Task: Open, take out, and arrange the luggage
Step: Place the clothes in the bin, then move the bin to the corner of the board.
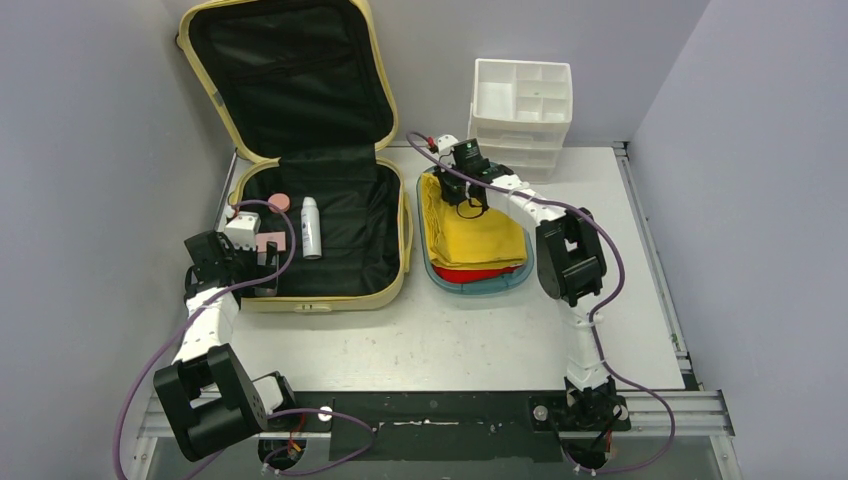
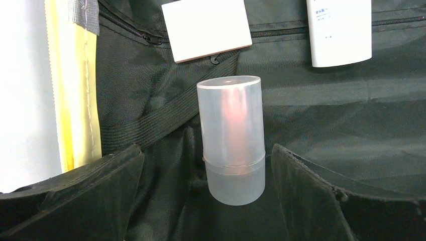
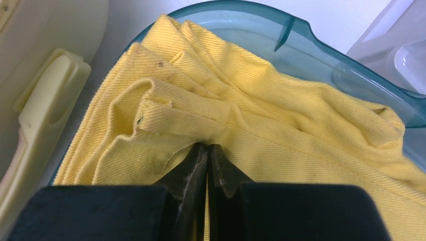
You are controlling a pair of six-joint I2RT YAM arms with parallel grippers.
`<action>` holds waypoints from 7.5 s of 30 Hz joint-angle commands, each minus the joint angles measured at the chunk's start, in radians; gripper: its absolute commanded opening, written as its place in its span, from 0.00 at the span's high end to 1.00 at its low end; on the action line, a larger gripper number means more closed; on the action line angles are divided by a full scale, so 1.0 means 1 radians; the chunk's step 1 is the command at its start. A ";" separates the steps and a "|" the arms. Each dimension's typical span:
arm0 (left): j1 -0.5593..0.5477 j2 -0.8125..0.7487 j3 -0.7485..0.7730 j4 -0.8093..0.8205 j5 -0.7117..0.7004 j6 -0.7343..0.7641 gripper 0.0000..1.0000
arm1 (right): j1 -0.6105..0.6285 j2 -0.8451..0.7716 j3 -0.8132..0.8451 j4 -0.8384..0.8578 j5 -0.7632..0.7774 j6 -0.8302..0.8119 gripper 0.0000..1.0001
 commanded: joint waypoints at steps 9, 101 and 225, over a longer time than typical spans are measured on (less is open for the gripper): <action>0.038 -0.005 -0.009 -0.026 -0.032 -0.013 0.03 | -0.022 -0.132 0.024 -0.018 0.036 0.023 0.97; -0.205 0.009 0.229 -0.087 0.163 -0.031 0.03 | -0.511 -0.516 -0.618 -0.089 -0.196 0.019 0.89; -0.166 0.033 0.218 -0.074 0.151 -0.056 0.03 | -0.610 -0.801 -0.589 -0.055 0.003 -0.598 0.24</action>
